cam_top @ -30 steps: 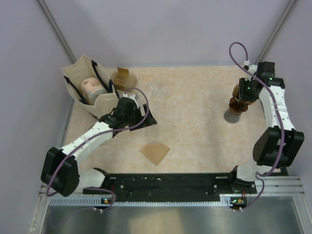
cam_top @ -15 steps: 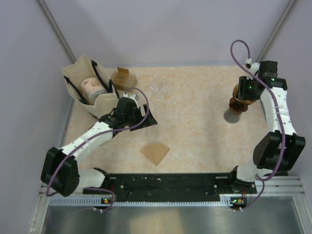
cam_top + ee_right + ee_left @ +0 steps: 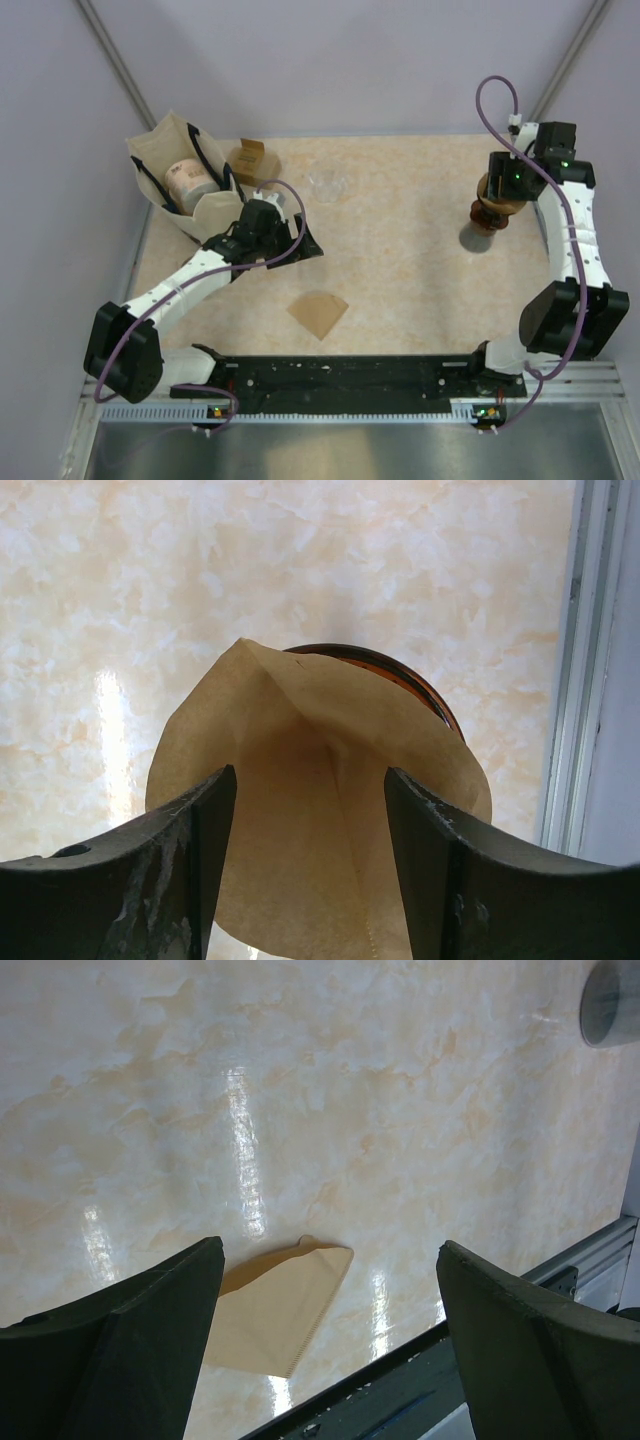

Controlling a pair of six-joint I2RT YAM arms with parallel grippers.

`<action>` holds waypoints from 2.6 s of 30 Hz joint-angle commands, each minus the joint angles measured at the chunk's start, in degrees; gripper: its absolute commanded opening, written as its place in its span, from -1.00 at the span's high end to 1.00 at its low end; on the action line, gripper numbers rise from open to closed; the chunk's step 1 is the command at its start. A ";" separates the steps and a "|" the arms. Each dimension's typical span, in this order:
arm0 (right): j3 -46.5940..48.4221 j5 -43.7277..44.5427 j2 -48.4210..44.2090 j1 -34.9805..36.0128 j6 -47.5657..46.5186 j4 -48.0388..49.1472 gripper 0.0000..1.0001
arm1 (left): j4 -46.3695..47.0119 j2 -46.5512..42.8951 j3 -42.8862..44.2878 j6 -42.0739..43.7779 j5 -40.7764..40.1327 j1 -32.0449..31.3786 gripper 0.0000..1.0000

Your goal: Place the coffee filter in the dripper

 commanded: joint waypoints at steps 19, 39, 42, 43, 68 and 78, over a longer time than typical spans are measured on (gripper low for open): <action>4.55 -4.19 -6.20 -0.60 -1.55 2.32 -0.36 | 3.49 0.24 0.65 0.79 2.82 0.34 -0.84; -3.00 -10.90 -22.46 18.53 14.79 20.85 -0.98 | 0.15 -5.90 0.56 0.70 -0.78 0.34 -0.96; -7.91 -5.00 -22.81 28.20 16.03 25.76 -0.98 | -1.69 -7.57 0.38 0.52 -2.27 0.34 -0.96; -9.67 -2.72 -22.55 30.93 16.47 27.52 -0.98 | -2.48 -8.36 0.12 0.61 -2.88 0.26 -0.96; 24.06 21.22 43.01 41.85 33.52 41.78 -0.47 | -7.14 -21.73 -6.47 0.35 -16.51 0.43 -0.97; 28.46 17.07 48.73 41.85 35.55 41.08 0.21 | -7.23 -20.15 -5.77 0.52 -17.39 0.52 -0.97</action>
